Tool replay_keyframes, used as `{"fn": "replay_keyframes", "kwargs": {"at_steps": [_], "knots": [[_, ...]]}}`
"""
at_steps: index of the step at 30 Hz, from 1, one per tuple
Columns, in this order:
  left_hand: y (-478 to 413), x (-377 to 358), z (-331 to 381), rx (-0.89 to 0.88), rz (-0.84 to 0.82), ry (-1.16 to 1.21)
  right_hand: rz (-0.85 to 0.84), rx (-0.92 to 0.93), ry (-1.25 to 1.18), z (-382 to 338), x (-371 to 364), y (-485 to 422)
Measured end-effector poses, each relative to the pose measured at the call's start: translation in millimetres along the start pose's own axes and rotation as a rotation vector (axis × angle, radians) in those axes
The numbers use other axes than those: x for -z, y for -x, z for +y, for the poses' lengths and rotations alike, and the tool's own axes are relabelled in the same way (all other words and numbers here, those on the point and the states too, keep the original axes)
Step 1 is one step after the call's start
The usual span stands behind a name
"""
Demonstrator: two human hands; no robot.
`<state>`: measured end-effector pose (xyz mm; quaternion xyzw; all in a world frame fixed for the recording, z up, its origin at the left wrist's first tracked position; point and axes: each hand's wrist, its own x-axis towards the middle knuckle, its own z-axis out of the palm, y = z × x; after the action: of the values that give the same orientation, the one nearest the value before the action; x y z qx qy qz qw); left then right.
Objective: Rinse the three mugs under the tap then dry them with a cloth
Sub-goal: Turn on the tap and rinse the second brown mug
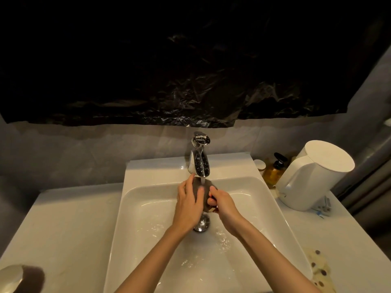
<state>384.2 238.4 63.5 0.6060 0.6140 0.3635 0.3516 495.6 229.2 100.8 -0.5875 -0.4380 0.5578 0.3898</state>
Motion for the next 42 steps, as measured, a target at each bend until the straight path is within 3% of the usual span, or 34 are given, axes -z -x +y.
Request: {"fn": "replay_keyframes", "kwargs": {"at_steps": [4,8,10,12,15,22,28,31,34,38,42], "knots": [[-14.2,-5.4,8.9,-0.061,0.104,-0.133,-0.048,-0.012,-0.029,0.9,6.8,-1.9],[-28.1,-9.4,14.9,-0.012,0.212,0.043,-0.085,-0.052,-0.070,1.4,11.4,0.1],[-22.0,-13.7,9.2,-0.068,0.190,0.075,-0.055,-0.083,-0.178,3.2,12.8,-3.7],[-9.5,-19.6,-2.9,-0.220,0.108,-0.060,-0.031,-0.111,-0.308,2.7,16.0,-8.8],[3.2,-22.5,-16.3,-0.307,0.055,-0.169,-0.068,-0.119,-0.311,1.6,19.3,-10.1],[-5.1,-23.9,-10.6,-0.149,0.143,0.010,-0.205,-0.076,-0.073,0.6,23.3,-2.7],[-7.2,-23.6,-2.7,0.122,0.236,0.285,-0.196,-0.091,-0.119,9.3,27.7,-1.2],[9.1,-32.0,-13.4,-0.045,0.203,0.173,-0.113,-0.127,-0.380,17.8,22.9,-5.4],[19.6,-33.3,-18.9,-0.195,0.145,0.052,-0.098,-0.103,-0.384,18.4,21.9,-9.2],[-2.5,-15.4,0.4,0.048,0.167,0.240,-0.155,-0.062,-0.186,12.4,26.5,-4.6],[-16.7,-0.5,4.5,0.527,-0.058,0.871,-0.133,-0.112,-0.304,5.5,35.0,-1.4]]}}
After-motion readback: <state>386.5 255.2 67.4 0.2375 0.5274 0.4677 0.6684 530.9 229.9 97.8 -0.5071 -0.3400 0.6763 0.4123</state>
